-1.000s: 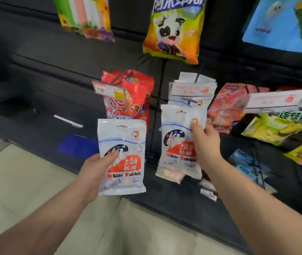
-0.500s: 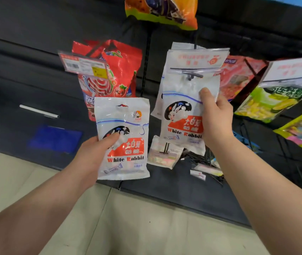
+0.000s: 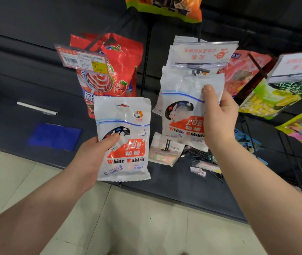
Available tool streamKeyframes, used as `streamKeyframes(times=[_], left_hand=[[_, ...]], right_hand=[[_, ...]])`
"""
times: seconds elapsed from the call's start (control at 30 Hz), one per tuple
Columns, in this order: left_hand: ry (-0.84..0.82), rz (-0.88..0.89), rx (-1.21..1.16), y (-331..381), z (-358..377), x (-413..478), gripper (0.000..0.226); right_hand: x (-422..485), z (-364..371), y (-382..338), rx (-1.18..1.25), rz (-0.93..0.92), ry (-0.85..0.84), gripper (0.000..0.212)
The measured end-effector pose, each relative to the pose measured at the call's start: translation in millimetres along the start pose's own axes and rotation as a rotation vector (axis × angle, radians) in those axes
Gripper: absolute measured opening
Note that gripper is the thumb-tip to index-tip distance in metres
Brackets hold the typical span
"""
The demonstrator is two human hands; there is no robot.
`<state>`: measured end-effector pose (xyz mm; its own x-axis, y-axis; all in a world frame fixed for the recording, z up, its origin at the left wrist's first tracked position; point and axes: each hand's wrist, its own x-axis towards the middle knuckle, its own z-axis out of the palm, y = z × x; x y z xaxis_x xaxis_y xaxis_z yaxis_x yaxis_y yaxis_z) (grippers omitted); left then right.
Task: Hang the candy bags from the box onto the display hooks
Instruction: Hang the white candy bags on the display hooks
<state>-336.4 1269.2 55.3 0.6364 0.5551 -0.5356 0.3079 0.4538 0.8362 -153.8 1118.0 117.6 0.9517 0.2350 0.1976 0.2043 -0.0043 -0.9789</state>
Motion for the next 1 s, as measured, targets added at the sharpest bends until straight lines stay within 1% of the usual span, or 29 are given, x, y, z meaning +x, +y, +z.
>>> streamKeyframes(times=[0.1,0.33,0.47,0.63,0.73,0.87,1.0], left_hand=[[-0.012,-0.003,0.000,-2,-2,0,0.031],[-0.016,-0.007,0.008,-5,-4,-2,0.032],[-0.014,-0.006,0.014,-5,-5,-1,0.030],[-0.022,-0.001,0.010,-6,-5,0,0.027],[-0.024,0.007,0.005,-7,-4,2,0.026],[-0.034,0.016,0.003,-7,-4,5,0.023],[-0.056,0.026,0.012,-8,0,5,0.020]], right_hand=[[-2,1,-1,-0.001,-0.032,0.003,0.025],[8,2,4,0.000,0.061,0.069,0.030],[15,8,6,0.032,0.090,0.077,0.028],[22,15,12,0.048,0.118,0.114,0.037],[28,15,17,-0.001,0.119,0.141,0.037],[43,19,18,-0.100,0.111,0.176,0.031],[60,21,17,-0.198,0.196,0.176,0.029]])
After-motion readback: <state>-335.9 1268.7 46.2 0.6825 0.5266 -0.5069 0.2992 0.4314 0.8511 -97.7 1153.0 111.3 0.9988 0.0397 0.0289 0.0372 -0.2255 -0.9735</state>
